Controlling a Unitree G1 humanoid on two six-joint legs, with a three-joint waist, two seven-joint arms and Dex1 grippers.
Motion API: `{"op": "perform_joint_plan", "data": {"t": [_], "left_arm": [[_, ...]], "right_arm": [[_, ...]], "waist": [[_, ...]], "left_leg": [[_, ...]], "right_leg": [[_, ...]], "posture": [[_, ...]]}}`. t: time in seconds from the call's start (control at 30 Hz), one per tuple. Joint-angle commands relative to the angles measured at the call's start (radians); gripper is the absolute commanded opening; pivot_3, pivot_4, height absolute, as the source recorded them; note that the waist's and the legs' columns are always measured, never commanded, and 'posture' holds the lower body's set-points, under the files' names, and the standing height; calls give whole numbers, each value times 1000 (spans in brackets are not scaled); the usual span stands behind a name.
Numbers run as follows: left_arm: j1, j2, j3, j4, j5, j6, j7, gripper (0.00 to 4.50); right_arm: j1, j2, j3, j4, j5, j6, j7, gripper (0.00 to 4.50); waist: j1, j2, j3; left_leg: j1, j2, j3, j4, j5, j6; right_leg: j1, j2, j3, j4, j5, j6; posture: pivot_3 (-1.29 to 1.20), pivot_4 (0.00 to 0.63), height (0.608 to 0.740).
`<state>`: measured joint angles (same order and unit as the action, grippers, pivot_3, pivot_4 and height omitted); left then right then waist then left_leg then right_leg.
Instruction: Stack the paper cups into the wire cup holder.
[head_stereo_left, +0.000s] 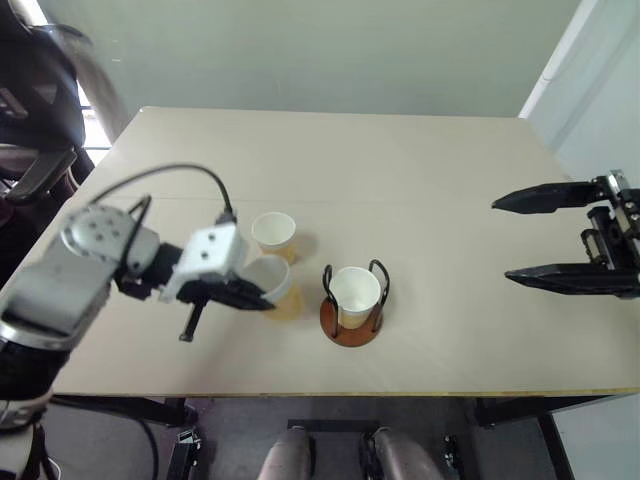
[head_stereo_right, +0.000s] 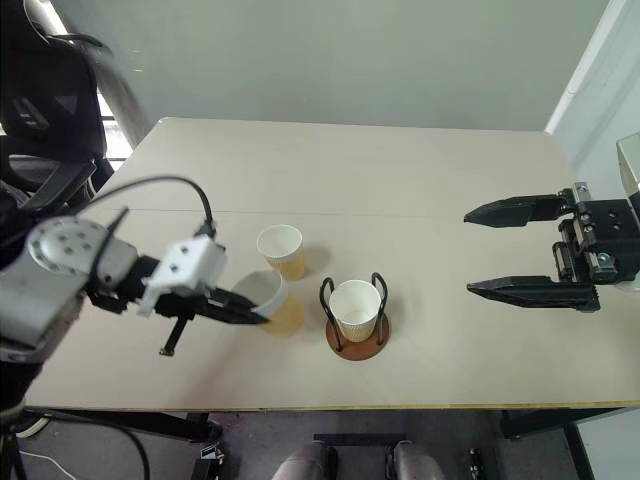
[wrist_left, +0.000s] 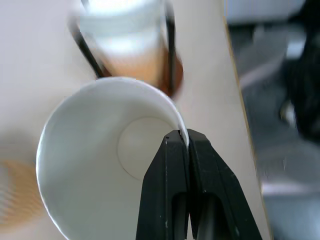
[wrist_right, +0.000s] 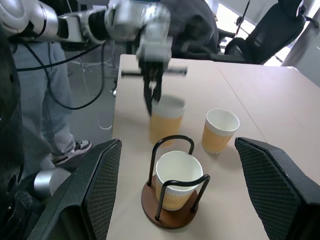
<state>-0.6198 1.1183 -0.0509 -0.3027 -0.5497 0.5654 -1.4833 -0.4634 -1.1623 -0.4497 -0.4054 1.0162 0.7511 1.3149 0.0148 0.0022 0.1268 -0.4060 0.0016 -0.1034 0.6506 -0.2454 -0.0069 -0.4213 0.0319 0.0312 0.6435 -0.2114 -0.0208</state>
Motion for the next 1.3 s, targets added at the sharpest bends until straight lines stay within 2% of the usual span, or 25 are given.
{"op": "perform_joint_plan", "data": {"t": [0.03, 0.17, 0.27, 0.43, 0.6, 0.7, 0.93, 1.3], "left_arm": [[-153, -16, 49, 50, -88, 44, -46, 33], [-419, -103, -21, 217, -57, -29, -115, 33], [-566, -161, -158, 326, -77, -144, -131, 33], [-666, -229, -402, 433, -96, -318, -131, 33], [-743, -212, -650, 491, -120, -493, -131, 33], [-783, -212, -734, 517, -148, -558, -131, 33], [-821, -225, -826, 543, -184, -629, -131, 33], [-809, -264, -845, 554, -147, -661, -131, 33]], "right_arm": [[30, -29, -79, -27, 14, 5, 1, 3725], [85, -28, -126, -50, 12, 9, -23, 3725], [133, -24, -172, -76, 11, 15, -37, 3725], [184, -15, -222, -122, 21, 23, -83, 3725], [234, -18, -278, -163, 46, 44, -112, 3725], [251, -17, -292, -179, 55, 47, -129, 3725], [276, -15, -298, -199, 63, 37, -158, 3725], [276, -24, -289, -202, 60, 28, -168, 3725]], "waist": [[2, 0, 0], [9, 0, 0], [10, 1, 0], [10, 3, 0], [9, 3, 1], [10, 3, 1], [13, 3, 1], [16, 3, 1]], "left_leg": [[1, 0, 0, 0, 0, 0], [0, 0, -1, 2, 0, 1], [1, -1, -1, 5, -1, 4], [-3, -2, 0, 14, -4, 9], [-7, -3, 1, 17, -6, 13], [-10, -4, 0, 17, -7, 14], [-13, -4, 1, 19, -10, 19], [-14, -5, 3, 23, -10, 20]], "right_leg": [[1, 0, 0, 0, 0, 0], [2, 0, 0, 0, 0, 1], [3, 0, 1, -1, -1, 3], [4, -1, 2, -1, 0, 11], [4, -1, 4, -5, 2, 16], [4, -1, 4, -10, 3, 19], [4, -3, 4, -17, 7, 25], [4, -4, 4, -16, 8, 27]], "posture": [[0, 150, 740], [0, 150, 740], [0, 150, 740], [0, 150, 740], [0, 150, 740], [0, 150, 740], [0, 150, 740], [0, 150, 740]]}}
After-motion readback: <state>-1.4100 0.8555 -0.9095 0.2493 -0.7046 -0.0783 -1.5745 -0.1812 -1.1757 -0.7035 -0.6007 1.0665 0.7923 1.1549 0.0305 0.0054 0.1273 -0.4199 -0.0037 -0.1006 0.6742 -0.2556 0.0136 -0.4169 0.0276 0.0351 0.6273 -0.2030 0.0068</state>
